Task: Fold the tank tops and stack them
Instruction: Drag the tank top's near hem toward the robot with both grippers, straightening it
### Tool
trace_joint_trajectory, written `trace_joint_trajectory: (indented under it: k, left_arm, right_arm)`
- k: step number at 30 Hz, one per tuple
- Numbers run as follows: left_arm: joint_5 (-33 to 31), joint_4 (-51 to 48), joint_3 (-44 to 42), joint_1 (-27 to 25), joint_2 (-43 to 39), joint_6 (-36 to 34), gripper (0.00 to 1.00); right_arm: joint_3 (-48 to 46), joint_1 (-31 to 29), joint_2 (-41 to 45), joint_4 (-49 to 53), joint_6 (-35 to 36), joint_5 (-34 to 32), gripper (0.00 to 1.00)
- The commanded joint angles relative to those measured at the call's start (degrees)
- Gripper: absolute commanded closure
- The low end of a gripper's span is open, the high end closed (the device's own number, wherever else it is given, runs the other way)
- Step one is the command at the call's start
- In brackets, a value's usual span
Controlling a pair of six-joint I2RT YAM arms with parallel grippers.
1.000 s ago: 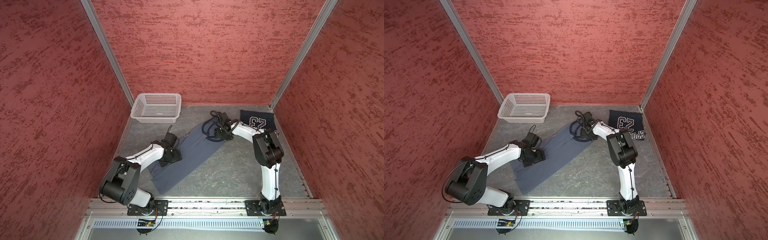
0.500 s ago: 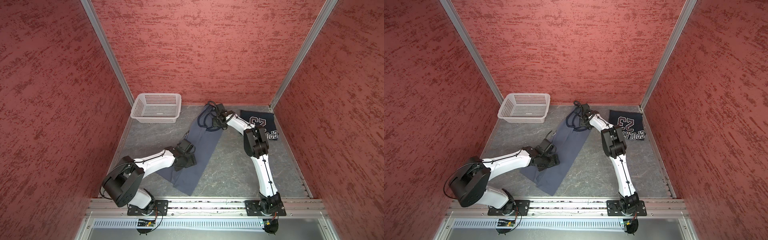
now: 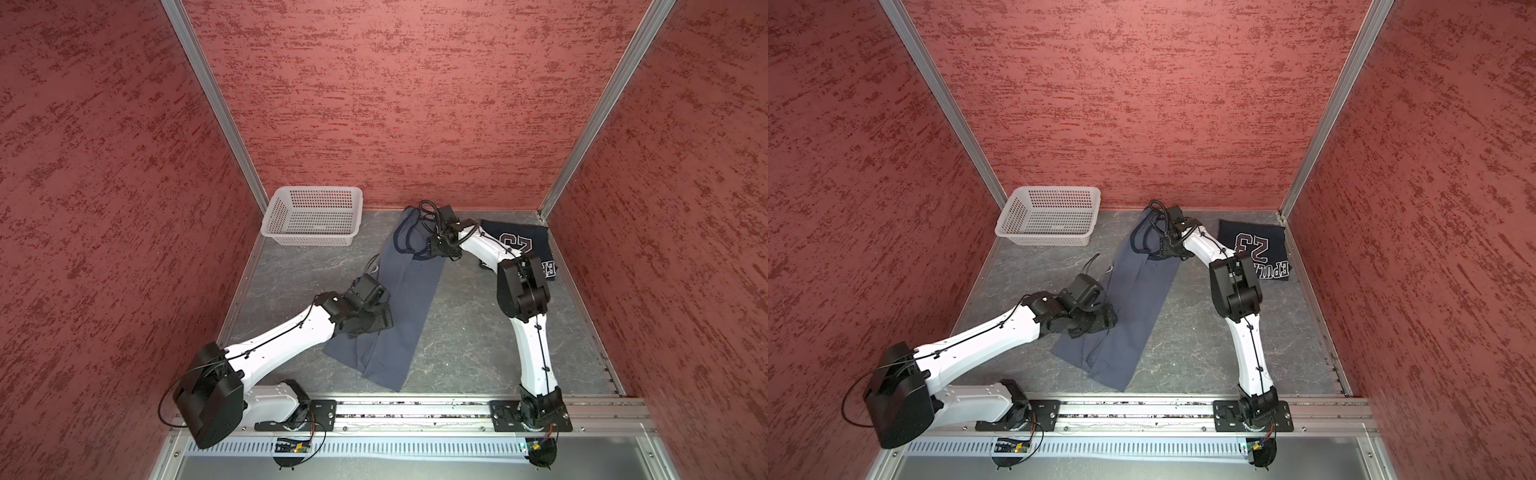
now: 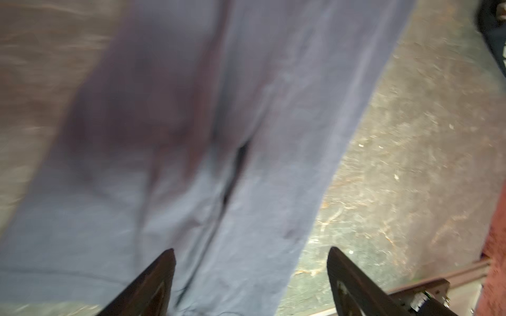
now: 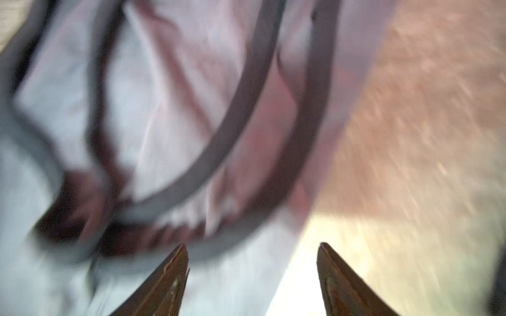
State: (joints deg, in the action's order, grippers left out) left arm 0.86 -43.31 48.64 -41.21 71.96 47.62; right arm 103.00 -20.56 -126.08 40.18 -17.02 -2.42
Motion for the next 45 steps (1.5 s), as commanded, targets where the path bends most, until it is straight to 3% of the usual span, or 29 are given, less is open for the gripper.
trace_joint_trajectory:
  k: [1, 8, 11, 13, 15, 23, 30, 37, 45]
  left_arm:
    - [1.6, -5.4, -2.88, 1.0, 1.16, -3.06, 0.15]
    - [6.14, -0.67, -2.84, -4.05, 7.37, -3.33, 0.22]
    - [7.3, 0.97, -2.12, -6.61, 11.1, -2.39, 0.29]
    - [8.29, 2.8, -1.98, -8.4, 13.04, -1.51, 0.36]
    - [8.54, 3.3, -1.23, -9.99, 14.96, -1.0, 0.37]
    - [12.0, 8.85, 5.66, -16.24, 23.27, -1.64, 0.35]
    - [8.95, 5.34, 15.9, -21.78, 25.55, -8.25, 0.21]
    - [3.0, 3.93, 10.52, -18.83, 12.76, -7.2, 0.14]
    - [8.45, -1.63, -3.33, -4.09, -1.68, -4.46, 0.14]
  right_arm:
    - [-8.59, -0.61, 8.43, -6.32, -3.02, 3.48, 0.23]
    - [-24.86, -2.59, 17.1, -14.51, -6.81, 8.41, 0.25]
    - [-27.23, -3.42, 16.04, -16.83, -7.18, 10.87, 0.39]
    - [-27.06, -3.94, 14.22, -16.72, -7.33, 11.81, 0.42]
    - [-27.37, -4.27, 13.41, -17.13, -7.33, 11.3, 0.42]
    - [-22.41, -3.08, 7.59, -12.67, -4.65, 4.75, 0.39]
    - [-18.53, -0.8, 7.89, -9.74, -2.33, 0.19, 0.33]
    - [-28.98, -1.16, 22.95, -10.02, -5.55, 2.39, 0.29]
    - [-53.04, -11.48, 46.04, -9.06, -20.58, 8.37, 0.3]
